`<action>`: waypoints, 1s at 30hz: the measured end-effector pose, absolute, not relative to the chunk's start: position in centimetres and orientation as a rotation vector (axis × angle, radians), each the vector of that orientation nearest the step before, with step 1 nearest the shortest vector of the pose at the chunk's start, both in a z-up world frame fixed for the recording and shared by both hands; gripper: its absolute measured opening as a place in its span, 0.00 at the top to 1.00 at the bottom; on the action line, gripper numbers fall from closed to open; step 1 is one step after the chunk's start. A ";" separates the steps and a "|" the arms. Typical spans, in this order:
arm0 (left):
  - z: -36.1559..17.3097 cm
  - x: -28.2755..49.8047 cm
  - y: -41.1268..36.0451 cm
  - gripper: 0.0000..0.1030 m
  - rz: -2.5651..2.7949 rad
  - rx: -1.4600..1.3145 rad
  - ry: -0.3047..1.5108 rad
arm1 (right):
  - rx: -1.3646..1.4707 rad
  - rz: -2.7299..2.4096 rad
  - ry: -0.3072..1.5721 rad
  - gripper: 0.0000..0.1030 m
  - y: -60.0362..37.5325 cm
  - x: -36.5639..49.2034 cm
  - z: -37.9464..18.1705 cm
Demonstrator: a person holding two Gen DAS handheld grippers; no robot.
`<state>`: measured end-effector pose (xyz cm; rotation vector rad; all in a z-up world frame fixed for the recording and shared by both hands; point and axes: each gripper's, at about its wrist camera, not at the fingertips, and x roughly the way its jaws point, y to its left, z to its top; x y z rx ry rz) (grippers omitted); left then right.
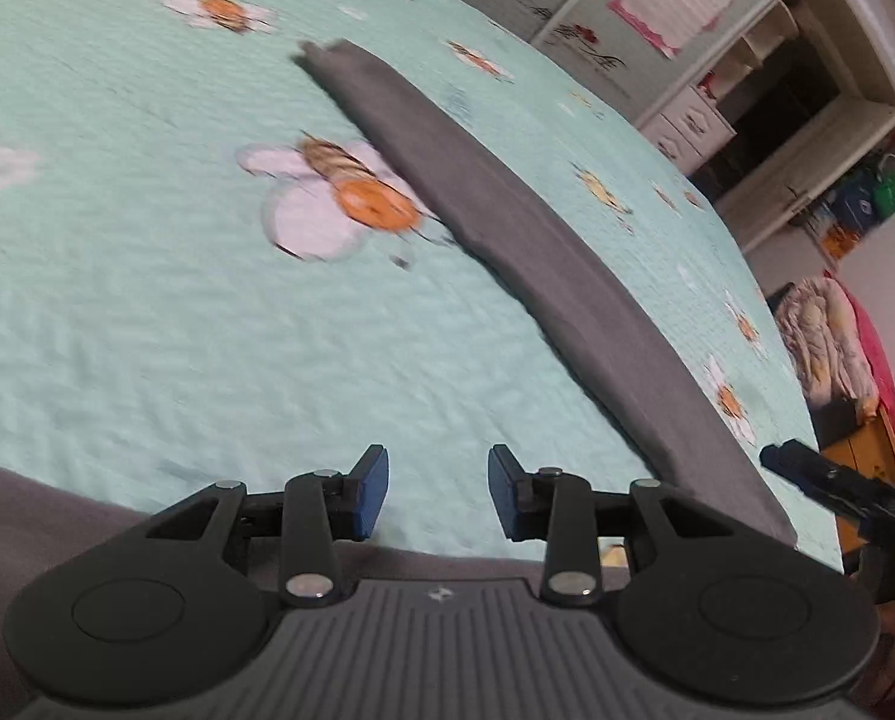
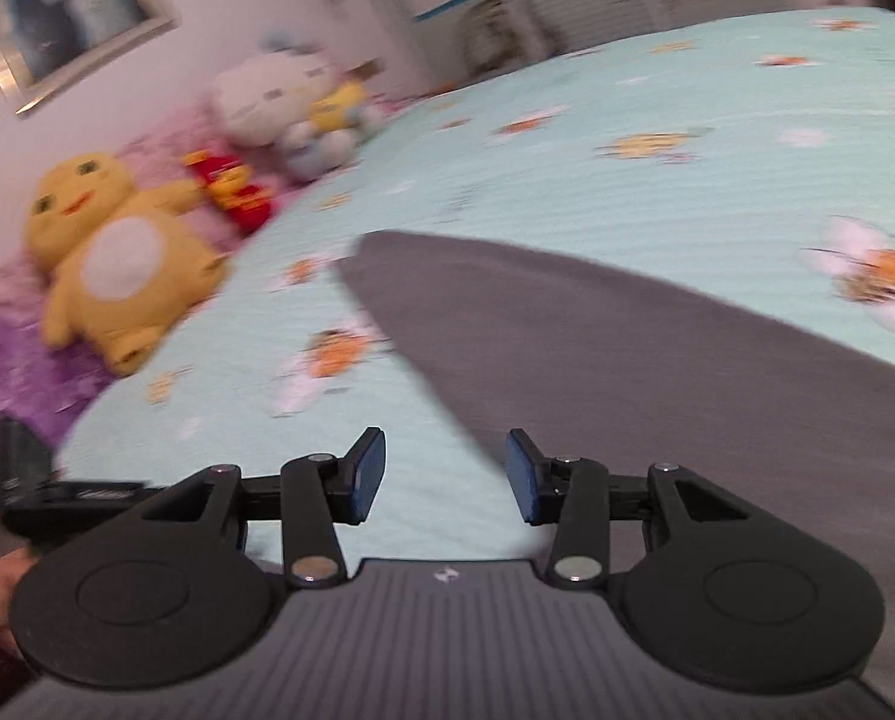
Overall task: Fold clothes
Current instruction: 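Grasp the sweatshirt hem edge with the right tool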
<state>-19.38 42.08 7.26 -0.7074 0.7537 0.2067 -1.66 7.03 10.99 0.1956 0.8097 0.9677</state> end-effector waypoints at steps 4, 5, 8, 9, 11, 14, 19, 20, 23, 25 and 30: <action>7.3 -21.7 45.6 0.47 0.195 -0.737 0.741 | 0.195 1.095 0.795 0.55 12.6 -1.3 12.8; 7.1 -22.3 46.5 0.46 0.208 -0.747 0.737 | 0.195 1.105 0.792 0.55 14.0 -0.6 13.2; 7.0 -24.1 48.7 0.45 0.327 -0.733 0.678 | 0.176 1.110 0.790 0.55 18.7 2.2 13.9; 7.0 -24.7 49.4 0.43 0.371 -0.725 0.655 | 0.165 1.101 0.792 0.55 20.4 3.4 14.0; 6.8 -25.9 50.5 0.40 0.436 -0.728 0.590 | 0.160 1.089 0.806 0.55 23.7 5.6 13.9; 5.9 -27.0 51.4 0.37 0.500 -0.753 0.525 | 0.143 1.076 0.829 0.55 28.6 9.1 13.1; 3.7 -26.5 51.3 0.37 0.488 -0.748 0.577 | 0.096 1.022 0.858 0.55 34.6 14.1 10.6; 3.5 -26.5 51.1 0.36 0.482 -0.737 0.577 | 0.087 1.011 0.861 0.55 35.4 14.8 10.1; 3.3 -26.5 51.3 0.29 0.441 -0.724 0.577 | 0.005 0.961 0.852 0.55 37.9 16.8 8.3; 2.9 -26.3 51.7 0.27 0.417 -0.716 0.585 | -0.042 0.924 0.856 0.55 39.1 18.0 7.1; 2.5 -26.1 51.9 0.22 0.386 -0.706 0.585 | -0.098 0.906 0.854 0.54 40.7 20.6 5.3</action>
